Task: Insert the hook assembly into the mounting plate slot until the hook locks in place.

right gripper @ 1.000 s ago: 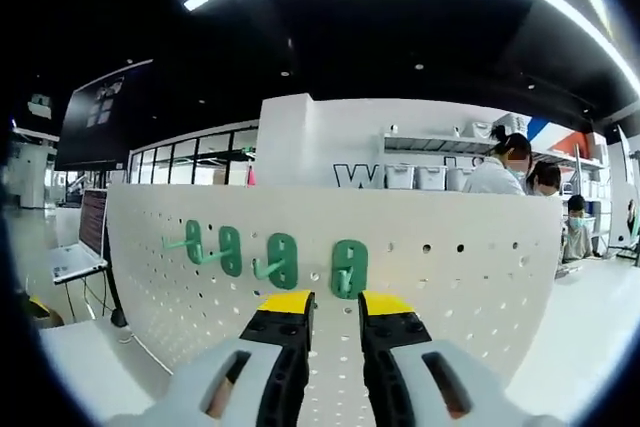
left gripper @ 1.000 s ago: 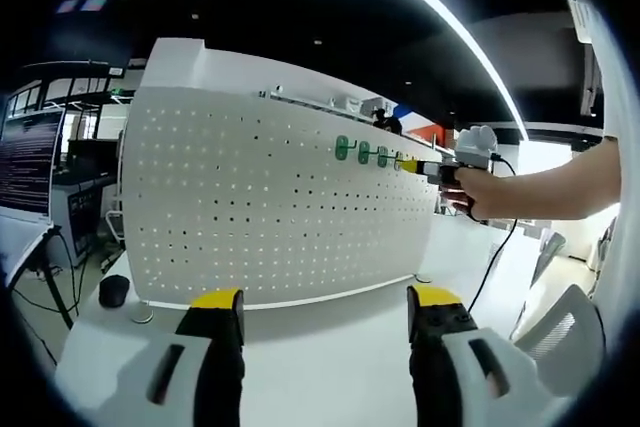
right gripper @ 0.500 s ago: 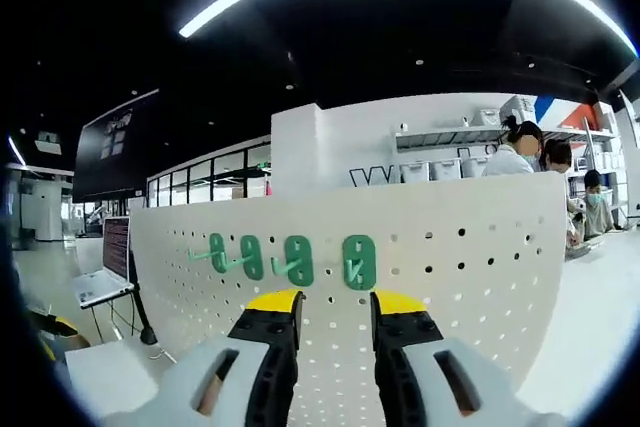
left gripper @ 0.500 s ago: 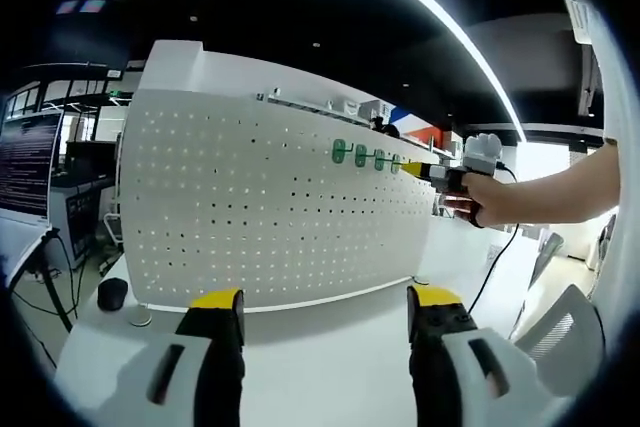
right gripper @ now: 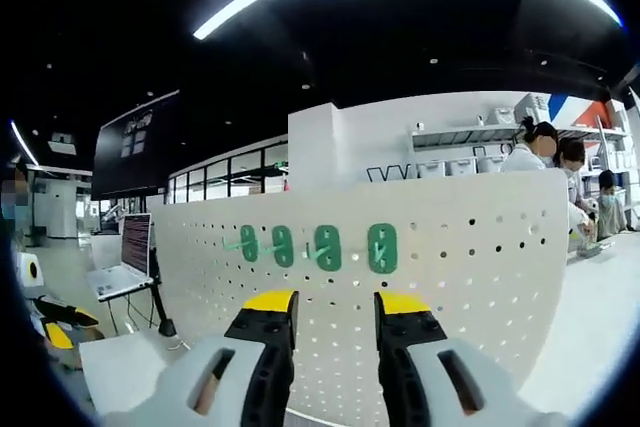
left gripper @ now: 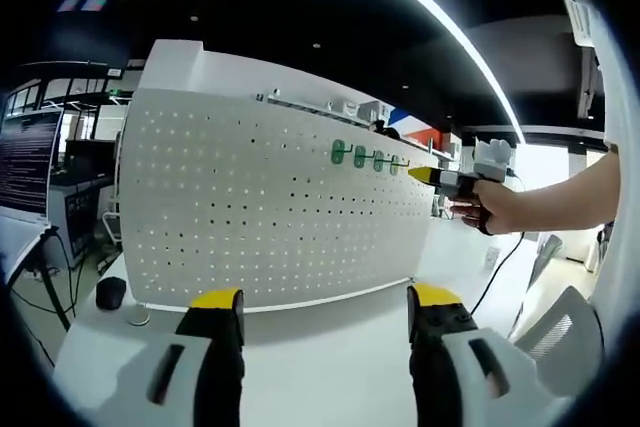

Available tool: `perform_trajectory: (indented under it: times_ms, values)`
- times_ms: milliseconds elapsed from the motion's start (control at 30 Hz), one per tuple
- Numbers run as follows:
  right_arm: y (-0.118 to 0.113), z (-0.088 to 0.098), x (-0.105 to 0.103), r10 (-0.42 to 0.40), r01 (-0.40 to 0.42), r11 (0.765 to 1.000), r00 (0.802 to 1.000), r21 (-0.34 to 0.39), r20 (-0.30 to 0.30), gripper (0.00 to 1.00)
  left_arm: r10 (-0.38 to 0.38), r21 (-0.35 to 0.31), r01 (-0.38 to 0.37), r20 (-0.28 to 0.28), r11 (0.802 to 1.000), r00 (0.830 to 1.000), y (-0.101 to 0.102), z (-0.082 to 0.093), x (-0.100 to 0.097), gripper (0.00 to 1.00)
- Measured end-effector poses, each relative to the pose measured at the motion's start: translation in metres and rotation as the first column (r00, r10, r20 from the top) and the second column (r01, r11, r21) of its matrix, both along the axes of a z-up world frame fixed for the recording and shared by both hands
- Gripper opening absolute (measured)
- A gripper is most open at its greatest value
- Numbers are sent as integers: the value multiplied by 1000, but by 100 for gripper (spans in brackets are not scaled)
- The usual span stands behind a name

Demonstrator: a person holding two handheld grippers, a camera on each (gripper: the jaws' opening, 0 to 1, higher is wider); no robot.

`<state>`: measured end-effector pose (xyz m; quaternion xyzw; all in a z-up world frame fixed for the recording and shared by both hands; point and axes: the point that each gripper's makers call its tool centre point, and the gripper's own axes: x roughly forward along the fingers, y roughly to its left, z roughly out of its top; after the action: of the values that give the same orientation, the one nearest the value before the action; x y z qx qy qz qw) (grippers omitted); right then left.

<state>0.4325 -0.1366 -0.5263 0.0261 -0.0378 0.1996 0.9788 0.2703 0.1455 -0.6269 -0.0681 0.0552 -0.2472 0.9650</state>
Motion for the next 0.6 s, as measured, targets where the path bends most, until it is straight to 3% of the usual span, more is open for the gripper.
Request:
perform_trajectory:
  times_ms: [200, 600]
  values:
    - [6, 2, -17, 43, -43, 999, 999, -33, 22, 32, 1, -6, -1, 2, 1000, 1000, 1, 0, 0, 68]
    - [3, -14, -50, 75, -74, 996, 997, -47, 16, 37, 2, -2, -2, 3, 1000, 1000, 1, 0, 0, 69]
